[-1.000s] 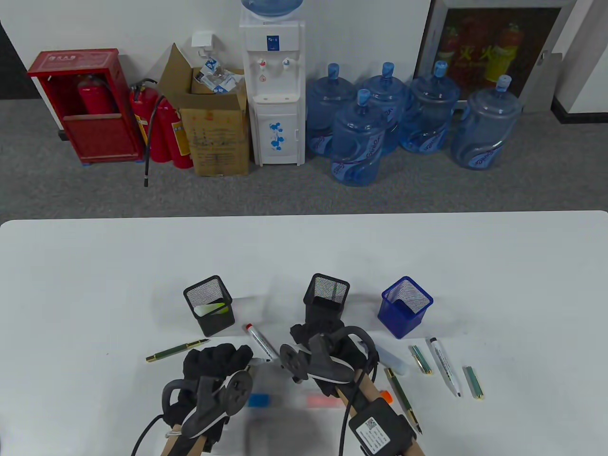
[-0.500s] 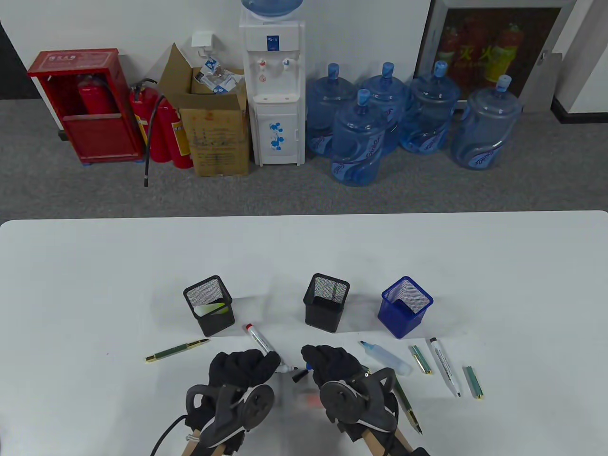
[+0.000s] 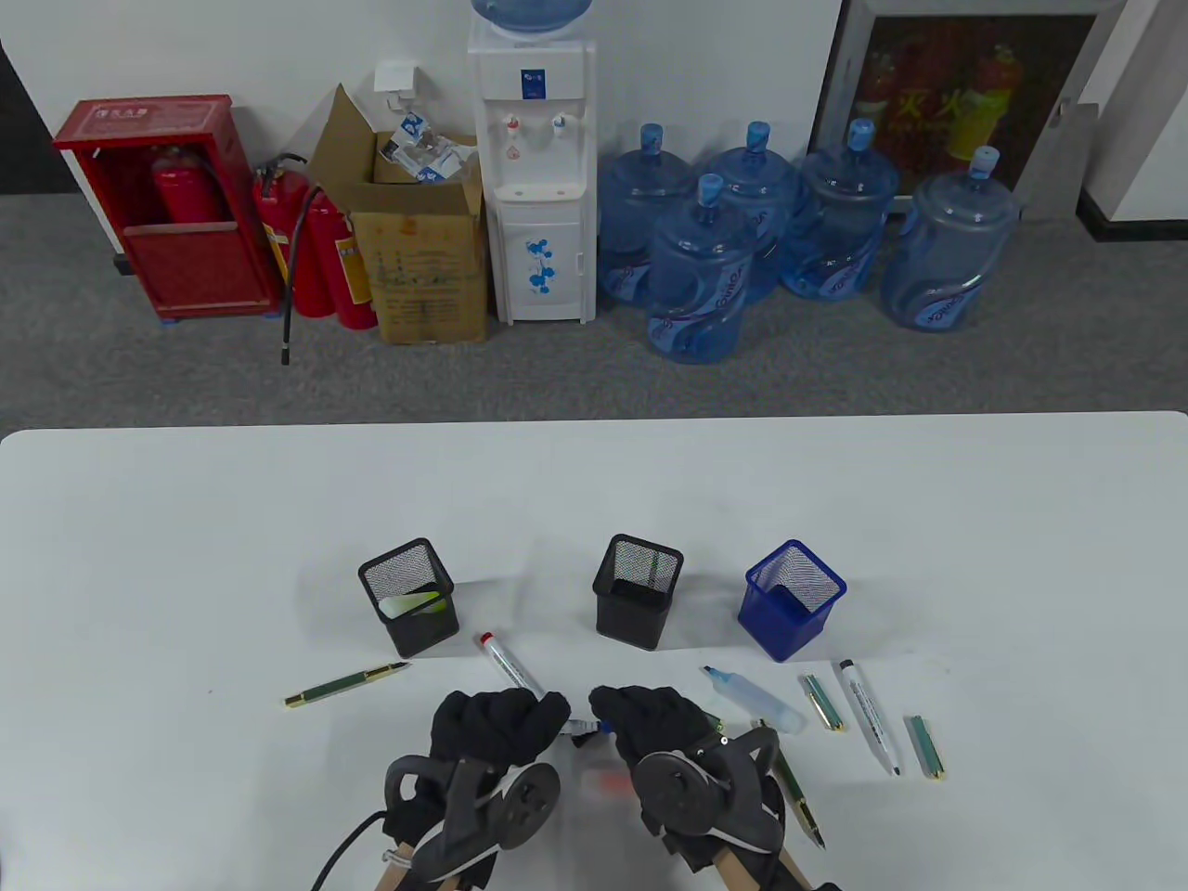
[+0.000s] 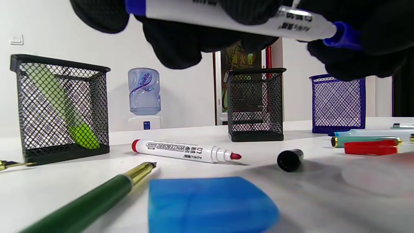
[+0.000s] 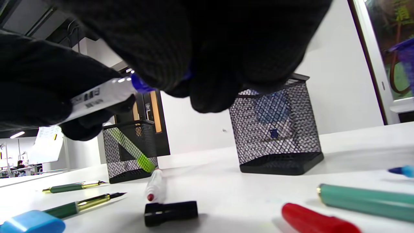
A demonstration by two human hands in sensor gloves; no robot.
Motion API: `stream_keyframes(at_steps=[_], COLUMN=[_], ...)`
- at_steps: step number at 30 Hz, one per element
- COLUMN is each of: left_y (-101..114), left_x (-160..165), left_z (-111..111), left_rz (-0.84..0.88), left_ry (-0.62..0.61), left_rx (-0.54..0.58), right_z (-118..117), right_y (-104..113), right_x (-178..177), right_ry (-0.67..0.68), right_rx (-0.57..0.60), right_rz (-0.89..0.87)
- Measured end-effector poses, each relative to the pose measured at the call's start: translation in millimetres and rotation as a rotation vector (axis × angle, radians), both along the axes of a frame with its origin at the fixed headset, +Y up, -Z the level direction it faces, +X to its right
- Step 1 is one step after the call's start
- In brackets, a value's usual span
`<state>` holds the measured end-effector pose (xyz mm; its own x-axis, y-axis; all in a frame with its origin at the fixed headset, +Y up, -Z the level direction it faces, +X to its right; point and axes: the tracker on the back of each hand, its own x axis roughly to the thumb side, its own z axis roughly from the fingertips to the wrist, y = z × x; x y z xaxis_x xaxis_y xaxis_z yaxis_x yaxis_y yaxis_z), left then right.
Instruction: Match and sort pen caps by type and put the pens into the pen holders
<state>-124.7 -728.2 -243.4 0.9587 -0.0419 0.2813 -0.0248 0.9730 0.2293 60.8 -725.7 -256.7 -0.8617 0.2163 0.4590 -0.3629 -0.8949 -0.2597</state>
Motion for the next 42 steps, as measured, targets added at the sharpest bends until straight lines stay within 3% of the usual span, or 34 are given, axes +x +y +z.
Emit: stream_keyframes(at_steps=[17,21,28,36,42], left_y=[10.1,15.9,14.3,19.2,15.6], left_x=[0.1,2.0,8.4,0.7,-6.0], left_z=[7.0,10.6,17.1,12.4,6.9], left_rz=[0.181,0.186,0.070,0.204,0.153], left_ry=[-0.128,-0.159,-0.208,-0.198,-0.162], left_rx=[0.055,0.122,0.169,0.085,0.077], right_z=[2.1,-1.7,-7.8,3.9,1.1], right_y=[7.1,10.4,4.2,11.4,7.0], right_x=[6.1,11.0,14.4,3.9,3.8], right_ry=[0.021,0.042,0.089,0.118,0.094], right_rx=[-0.031,-0.132,-0.286,-0.045,-0.052], right_rz=[-0.149,-0.275,-0.291,-0.161,-0.144])
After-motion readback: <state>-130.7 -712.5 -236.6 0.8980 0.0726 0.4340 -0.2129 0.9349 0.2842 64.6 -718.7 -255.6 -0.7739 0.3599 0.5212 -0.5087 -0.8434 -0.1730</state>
